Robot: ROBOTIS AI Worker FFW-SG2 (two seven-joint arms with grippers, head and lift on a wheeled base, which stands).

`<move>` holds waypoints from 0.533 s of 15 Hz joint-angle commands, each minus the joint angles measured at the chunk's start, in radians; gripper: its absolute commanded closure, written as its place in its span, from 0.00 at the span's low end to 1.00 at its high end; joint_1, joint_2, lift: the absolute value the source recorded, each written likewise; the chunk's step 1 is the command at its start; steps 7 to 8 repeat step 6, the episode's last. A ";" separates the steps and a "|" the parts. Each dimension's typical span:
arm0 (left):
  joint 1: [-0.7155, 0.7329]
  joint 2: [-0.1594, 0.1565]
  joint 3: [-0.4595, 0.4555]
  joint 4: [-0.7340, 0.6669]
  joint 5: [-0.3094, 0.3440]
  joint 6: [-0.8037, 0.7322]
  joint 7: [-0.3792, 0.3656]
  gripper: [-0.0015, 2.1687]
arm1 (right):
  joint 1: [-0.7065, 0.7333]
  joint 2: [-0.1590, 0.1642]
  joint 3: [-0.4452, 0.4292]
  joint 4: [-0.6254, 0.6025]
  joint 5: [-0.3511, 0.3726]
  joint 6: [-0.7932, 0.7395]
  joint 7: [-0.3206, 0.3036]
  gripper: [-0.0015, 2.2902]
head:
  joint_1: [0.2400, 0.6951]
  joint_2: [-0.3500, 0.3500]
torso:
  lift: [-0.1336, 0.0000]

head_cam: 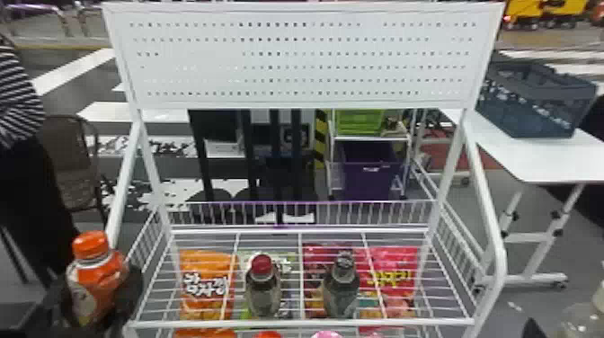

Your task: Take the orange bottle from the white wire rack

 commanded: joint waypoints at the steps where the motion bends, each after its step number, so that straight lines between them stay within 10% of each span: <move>1: 0.000 -0.003 -0.005 0.010 0.000 -0.015 -0.001 0.99 | -0.003 0.001 0.000 0.002 0.000 0.000 0.000 0.47 | 0.57 0.50 | 1.00; 8: -0.003 -0.003 -0.003 0.016 0.026 -0.018 -0.003 0.99 | 0.000 0.001 0.000 -0.007 0.003 0.000 0.000 0.47 | 0.57 0.50 | 1.00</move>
